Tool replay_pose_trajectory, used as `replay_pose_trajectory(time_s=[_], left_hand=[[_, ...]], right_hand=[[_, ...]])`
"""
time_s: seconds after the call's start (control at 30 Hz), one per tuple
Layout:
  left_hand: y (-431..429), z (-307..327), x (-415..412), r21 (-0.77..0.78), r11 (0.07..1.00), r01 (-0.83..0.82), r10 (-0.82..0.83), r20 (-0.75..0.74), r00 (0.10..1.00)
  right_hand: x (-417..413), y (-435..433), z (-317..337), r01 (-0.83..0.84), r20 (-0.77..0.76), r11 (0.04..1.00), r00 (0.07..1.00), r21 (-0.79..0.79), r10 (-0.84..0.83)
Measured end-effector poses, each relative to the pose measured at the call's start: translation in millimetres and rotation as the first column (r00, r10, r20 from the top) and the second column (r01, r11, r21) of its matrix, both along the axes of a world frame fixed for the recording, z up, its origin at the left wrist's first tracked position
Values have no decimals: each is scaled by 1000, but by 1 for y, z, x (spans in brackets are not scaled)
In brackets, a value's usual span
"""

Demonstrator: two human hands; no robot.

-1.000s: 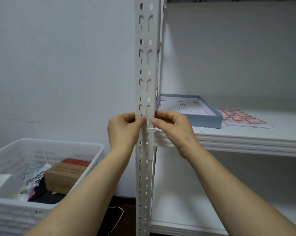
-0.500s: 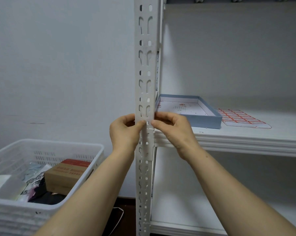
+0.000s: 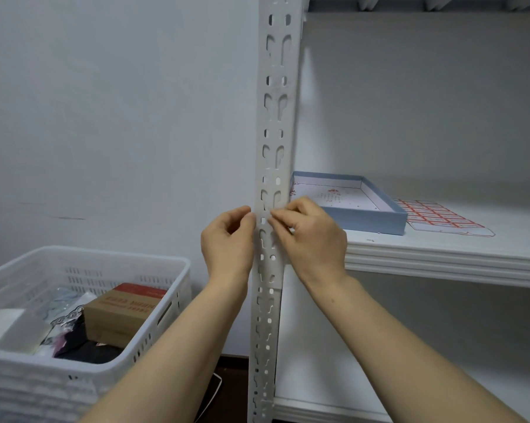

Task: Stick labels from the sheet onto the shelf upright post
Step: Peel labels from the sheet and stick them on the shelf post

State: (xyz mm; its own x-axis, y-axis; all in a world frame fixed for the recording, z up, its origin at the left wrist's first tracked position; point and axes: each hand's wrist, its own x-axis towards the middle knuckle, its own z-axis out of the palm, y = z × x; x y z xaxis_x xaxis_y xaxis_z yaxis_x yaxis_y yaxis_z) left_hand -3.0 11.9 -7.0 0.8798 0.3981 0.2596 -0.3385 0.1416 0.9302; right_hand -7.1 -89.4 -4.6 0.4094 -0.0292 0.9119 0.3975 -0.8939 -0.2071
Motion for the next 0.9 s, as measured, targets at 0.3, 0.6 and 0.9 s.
replay_pose_trajectory(time_s=[0.3,0.6,0.9], left_hand=[[3,-2,4,-2,1000,26,-26,-9,1000],[3,-4,5,-6,1000,30,-30,-7,1000],[6,-9,4,-11,999,42,-42,-10,999]], right_hand=[[5,10,1,244,44,960,970,-136,-240],[9,15,16,310,53,933,951,-185,-305],[-3,-6,1,57,-302,998,951,-11,-58]])
